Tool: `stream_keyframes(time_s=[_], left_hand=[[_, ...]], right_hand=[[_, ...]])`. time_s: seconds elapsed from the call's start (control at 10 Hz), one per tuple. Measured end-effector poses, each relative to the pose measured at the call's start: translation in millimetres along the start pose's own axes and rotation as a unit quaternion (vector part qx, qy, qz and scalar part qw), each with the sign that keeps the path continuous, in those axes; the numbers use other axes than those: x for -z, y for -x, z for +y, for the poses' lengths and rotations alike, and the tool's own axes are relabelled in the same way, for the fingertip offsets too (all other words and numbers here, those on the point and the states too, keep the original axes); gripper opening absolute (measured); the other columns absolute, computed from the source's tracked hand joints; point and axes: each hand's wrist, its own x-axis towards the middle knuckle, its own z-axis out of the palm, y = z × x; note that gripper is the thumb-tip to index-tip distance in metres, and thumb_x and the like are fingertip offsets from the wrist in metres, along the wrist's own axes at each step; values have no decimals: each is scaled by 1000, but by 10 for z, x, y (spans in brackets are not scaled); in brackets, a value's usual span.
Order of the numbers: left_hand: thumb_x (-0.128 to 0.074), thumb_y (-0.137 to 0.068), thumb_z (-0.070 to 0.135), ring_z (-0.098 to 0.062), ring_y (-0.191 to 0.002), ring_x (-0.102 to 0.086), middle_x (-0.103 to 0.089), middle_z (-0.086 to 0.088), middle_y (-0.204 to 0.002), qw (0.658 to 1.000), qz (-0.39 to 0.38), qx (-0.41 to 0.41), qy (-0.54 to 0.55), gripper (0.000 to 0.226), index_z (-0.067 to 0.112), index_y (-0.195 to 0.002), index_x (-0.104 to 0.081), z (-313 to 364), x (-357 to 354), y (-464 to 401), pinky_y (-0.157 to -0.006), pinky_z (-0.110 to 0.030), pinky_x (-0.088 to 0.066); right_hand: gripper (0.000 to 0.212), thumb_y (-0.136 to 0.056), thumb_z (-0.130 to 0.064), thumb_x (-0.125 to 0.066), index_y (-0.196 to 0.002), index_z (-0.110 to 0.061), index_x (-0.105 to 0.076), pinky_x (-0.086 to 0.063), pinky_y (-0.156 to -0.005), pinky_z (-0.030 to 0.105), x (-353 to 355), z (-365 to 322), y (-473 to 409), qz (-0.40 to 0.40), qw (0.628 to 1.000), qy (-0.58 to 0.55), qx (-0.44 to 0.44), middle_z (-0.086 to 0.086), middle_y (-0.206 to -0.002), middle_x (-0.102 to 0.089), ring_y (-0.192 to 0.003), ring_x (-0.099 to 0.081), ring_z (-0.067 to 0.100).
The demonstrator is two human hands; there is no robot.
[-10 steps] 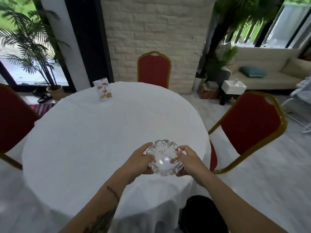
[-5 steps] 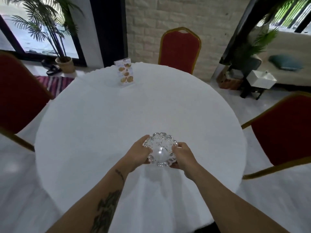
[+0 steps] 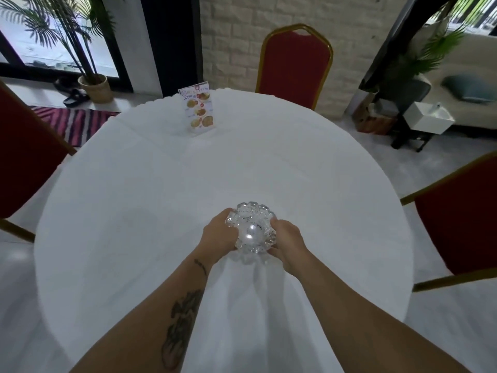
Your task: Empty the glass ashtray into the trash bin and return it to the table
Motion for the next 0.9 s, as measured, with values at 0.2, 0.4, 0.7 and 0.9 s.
stream_keyframes(time_s=[0.2,0.4,0.7,0.9], left_hand=[[-45,-82,5,-25,-89,-71,-72,-2,-100,996,29,-5,-87,44,30,-110,-67,58,-6,-132,-81,-43,-64],[-48,-92,6,-29,-86,-64,-56,6,-82,985,43,-32,-164,40,24,-127,-55,58,-55,-161,-74,-34,-54],[-49,-97,11,-31,-122,-51,-50,-15,-137,966,52,-56,-247,48,10,-144,-41,56,-122,-149,-86,-30,-37],[-48,-97,16,-32,-140,-41,-42,-16,-153,947,59,-32,-313,51,1,-146,-40,418,101,31,-108,-36,-37]], right_hand=[[44,-86,-34,-55,-116,-5,-70,-61,-97,58,-22,-98,-156,1,1000,3,5,22,-127,-72,-114,-73,40],[49,-84,-37,-55,-118,-4,-67,-56,-105,56,-13,-138,-215,-7,1000,13,1,24,-134,-68,-123,-68,41],[36,-104,-36,-53,-123,-8,-65,-55,-101,44,103,-209,-130,-34,998,49,3,12,-131,-67,-116,-66,30],[30,-103,-33,-44,-113,-15,-65,-42,-112,44,252,-556,237,-1,979,185,83,4,-121,-60,-123,-52,32]])
